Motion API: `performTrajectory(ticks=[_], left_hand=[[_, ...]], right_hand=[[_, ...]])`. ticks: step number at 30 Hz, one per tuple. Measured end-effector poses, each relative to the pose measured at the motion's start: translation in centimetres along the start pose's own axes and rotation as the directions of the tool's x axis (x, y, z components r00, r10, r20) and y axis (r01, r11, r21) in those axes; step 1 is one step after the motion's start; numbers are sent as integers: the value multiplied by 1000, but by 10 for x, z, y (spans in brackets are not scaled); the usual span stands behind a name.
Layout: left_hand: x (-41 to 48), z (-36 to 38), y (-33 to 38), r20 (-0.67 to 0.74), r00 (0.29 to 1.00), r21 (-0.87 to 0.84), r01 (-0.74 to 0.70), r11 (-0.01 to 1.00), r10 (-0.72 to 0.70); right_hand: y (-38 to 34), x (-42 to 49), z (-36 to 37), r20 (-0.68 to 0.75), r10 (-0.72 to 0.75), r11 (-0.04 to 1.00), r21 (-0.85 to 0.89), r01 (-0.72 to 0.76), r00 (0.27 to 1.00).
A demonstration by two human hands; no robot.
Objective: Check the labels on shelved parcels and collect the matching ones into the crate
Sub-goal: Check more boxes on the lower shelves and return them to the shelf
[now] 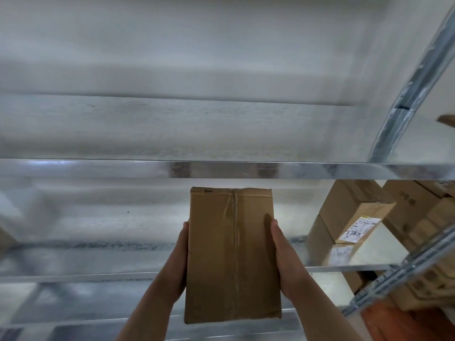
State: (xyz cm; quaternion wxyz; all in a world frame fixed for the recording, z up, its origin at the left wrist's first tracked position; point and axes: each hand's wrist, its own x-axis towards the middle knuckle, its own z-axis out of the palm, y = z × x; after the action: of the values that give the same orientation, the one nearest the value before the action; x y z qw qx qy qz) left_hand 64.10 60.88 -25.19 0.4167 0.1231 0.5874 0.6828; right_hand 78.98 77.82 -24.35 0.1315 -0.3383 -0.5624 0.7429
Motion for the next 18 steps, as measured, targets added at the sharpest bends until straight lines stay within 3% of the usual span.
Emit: performTrajectory(ticks=[5,10,13,18], left_hand=[[8,-13,3,-56,998,161,14,987,-5],[22,-29,21,-194,971,254,189,949,-142],[23,-33,24,-120,975,193,209,959,-189],[1,-24,21,35,995,200,84,976,-93]], right_hand=[[-1,6,-4,-38,26,999,20,-25,999],[-2,14,-15,-76,-54,997,42,57,996],[-6,16,-17,44,-15,1000,19,14,999],[-7,19,-19,117,7,1000,-21,-4,993]])
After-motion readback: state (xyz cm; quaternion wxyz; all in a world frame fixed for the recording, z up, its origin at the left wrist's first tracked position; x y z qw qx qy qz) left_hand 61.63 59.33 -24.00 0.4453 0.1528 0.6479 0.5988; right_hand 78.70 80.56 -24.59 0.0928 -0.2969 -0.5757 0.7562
